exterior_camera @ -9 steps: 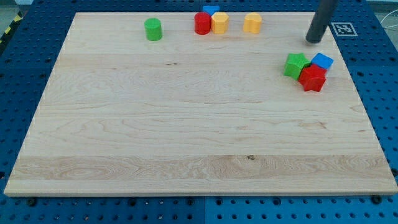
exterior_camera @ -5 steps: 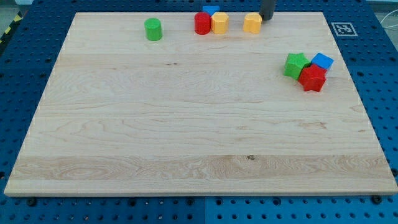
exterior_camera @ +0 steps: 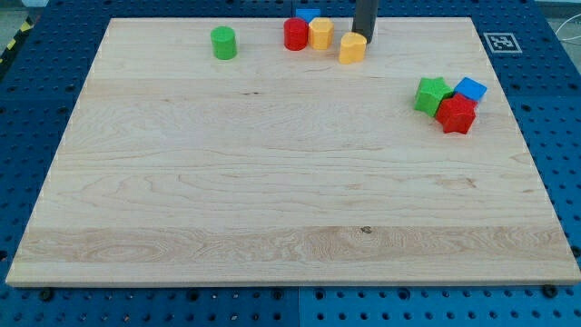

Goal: Slide yellow heart towards center

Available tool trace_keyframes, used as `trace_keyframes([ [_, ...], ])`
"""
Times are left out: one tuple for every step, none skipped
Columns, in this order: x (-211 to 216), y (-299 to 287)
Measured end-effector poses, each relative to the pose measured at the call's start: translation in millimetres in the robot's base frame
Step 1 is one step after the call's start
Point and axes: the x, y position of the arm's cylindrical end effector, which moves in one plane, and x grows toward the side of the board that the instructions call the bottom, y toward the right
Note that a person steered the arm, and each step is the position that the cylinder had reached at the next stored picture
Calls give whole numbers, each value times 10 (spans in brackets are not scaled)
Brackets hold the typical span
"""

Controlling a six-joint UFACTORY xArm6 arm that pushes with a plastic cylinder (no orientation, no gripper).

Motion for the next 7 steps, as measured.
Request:
trace_keyframes([
  [145, -98],
  [138, -292],
  [239, -504],
  [410, -722],
  [685, -673],
  [864, -625],
  [943, -925],
])
